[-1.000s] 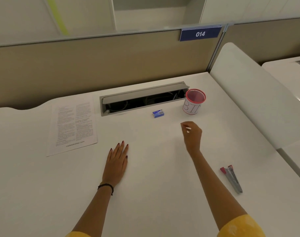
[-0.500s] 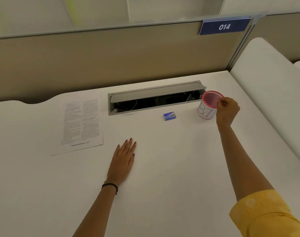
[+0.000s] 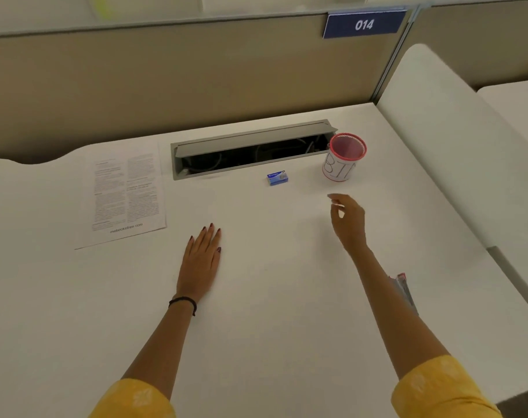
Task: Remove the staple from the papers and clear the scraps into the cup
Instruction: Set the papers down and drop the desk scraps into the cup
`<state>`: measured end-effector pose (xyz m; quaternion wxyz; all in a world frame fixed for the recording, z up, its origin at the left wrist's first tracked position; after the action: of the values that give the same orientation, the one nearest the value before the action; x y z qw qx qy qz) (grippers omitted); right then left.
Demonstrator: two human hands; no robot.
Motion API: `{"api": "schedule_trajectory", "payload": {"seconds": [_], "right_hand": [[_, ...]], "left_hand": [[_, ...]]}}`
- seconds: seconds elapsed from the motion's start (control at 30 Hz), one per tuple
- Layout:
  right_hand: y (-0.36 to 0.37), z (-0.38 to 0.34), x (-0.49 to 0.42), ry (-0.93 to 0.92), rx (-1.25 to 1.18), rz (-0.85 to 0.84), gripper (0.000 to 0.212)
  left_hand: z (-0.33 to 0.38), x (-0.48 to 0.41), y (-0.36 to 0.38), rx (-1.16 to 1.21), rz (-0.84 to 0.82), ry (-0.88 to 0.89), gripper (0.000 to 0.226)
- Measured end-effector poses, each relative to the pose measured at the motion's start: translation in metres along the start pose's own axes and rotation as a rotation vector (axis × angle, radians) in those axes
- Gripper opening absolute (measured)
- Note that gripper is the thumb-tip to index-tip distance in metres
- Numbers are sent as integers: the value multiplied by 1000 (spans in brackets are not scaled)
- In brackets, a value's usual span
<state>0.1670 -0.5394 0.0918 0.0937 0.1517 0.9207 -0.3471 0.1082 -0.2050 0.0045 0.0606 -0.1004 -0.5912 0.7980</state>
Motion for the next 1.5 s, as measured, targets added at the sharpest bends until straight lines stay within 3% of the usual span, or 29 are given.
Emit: {"api": "schedule_trajectory", "payload": {"seconds": [0.13, 0.2, 0.53, 0.63, 0.87, 1.1, 1.23, 1.33, 1.43, 1.5], "right_hand": [[56, 24, 62, 91, 168, -396, 45], [68, 24, 84, 94, 234, -480, 52], [115, -47, 168, -204, 299, -748, 65], [120, -61, 193, -312, 316, -769, 72], [117, -71, 241, -428, 340, -801, 63], [103, -74, 258, -421, 326, -738, 60], [81, -65, 247, -325, 341, -585, 58], [48, -40, 235, -176, 361, -421, 61], [5, -8, 230, 8, 338, -234, 61], [-19, 13, 232, 149, 297, -141, 50]], "left_hand": [[7, 21, -1, 52, 12, -13, 53], [9, 33, -3, 58, 11, -12, 53], [11, 73, 0, 6, -42, 54, 54], [11, 81, 0, 1, -46, 49, 54], [15, 99, -1, -4, -31, 44, 54], [16, 107, -7, 54, 11, 29, 53], [-9, 111, -18, 17, 91, -162, 55], [-27, 116, -20, -9, 115, -307, 56], [-28, 116, -15, -18, 116, -322, 51], [-27, 116, -14, 4, 119, -329, 51]]}}
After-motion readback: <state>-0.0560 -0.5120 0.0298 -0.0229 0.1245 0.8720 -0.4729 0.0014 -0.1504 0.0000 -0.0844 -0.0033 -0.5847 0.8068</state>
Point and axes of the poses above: each hand's wrist, its own x-axis away from the middle knuckle, its own y-axis out of the palm, z = x × y, the point moved 10 cm from there along -x, towards the middle knuckle, and after that the axes turned 3 degrees about y, right-handed, at the moved point
